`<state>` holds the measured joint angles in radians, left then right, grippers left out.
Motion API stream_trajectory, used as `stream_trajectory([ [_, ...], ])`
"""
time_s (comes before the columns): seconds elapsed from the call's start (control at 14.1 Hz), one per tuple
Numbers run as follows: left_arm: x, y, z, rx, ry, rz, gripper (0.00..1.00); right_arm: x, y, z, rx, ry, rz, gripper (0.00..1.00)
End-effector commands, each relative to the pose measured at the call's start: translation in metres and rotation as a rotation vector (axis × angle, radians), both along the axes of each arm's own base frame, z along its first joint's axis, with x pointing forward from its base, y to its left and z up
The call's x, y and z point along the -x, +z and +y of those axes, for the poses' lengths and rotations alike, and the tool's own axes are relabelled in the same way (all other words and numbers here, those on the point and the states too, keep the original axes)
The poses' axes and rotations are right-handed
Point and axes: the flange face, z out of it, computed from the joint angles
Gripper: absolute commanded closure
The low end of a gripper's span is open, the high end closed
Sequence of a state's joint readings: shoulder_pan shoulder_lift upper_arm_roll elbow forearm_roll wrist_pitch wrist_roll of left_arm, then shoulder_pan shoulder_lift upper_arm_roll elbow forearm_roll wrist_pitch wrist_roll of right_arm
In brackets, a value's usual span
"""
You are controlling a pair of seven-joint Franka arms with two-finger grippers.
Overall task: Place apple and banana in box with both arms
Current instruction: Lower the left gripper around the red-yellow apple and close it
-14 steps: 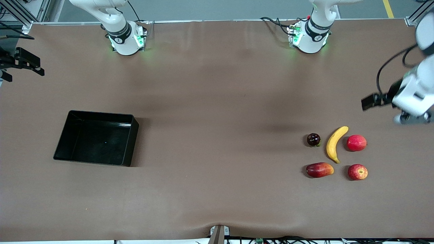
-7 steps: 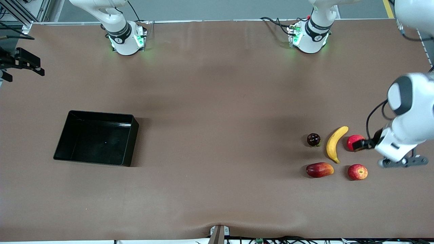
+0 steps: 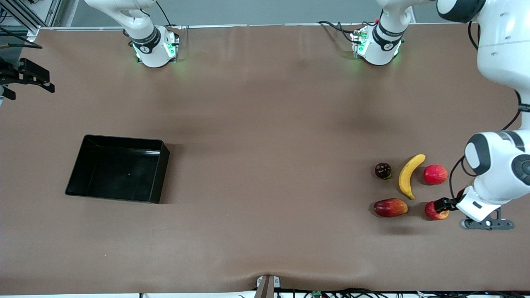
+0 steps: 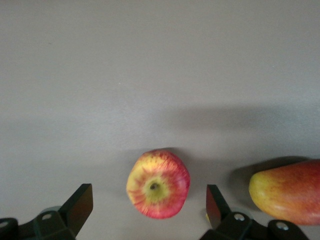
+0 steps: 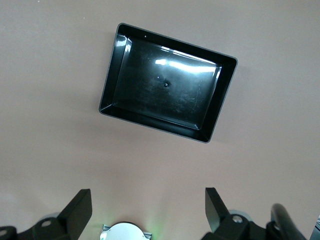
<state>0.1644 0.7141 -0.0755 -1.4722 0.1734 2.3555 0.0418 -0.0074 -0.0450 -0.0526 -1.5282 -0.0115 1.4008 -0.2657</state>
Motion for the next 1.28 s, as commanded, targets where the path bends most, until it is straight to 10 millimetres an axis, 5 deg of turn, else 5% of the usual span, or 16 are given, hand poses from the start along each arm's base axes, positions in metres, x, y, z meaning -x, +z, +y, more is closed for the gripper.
stream_trajectory([
  [0.0, -0.006, -0.012, -0.004, -0.002, -0.006, -0.005, 0.00, 0.005, 0.003, -0.002, 0.004, -0.016, -0.001, 0.00],
  [0.71, -0.002, -0.061, 0.004, 0.001, -0.010, 0.015, 0.03, 0.005, 0.003, -0.003, 0.004, -0.017, 0.001, 0.00],
  [0.78, -0.002, -0.062, 0.004, -0.001, -0.012, 0.016, 0.20, 0.005, 0.002, -0.003, 0.004, -0.017, 0.002, 0.00],
  [0.92, -0.003, -0.056, 0.003, -0.016, -0.032, 0.011, 0.98, 0.005, 0.003, -0.003, 0.004, -0.017, 0.001, 0.00],
  [1.21, -0.008, -0.005, -0.011, -0.036, -0.086, -0.029, 1.00, 0.006, 0.002, -0.003, 0.004, -0.019, 0.002, 0.00],
])
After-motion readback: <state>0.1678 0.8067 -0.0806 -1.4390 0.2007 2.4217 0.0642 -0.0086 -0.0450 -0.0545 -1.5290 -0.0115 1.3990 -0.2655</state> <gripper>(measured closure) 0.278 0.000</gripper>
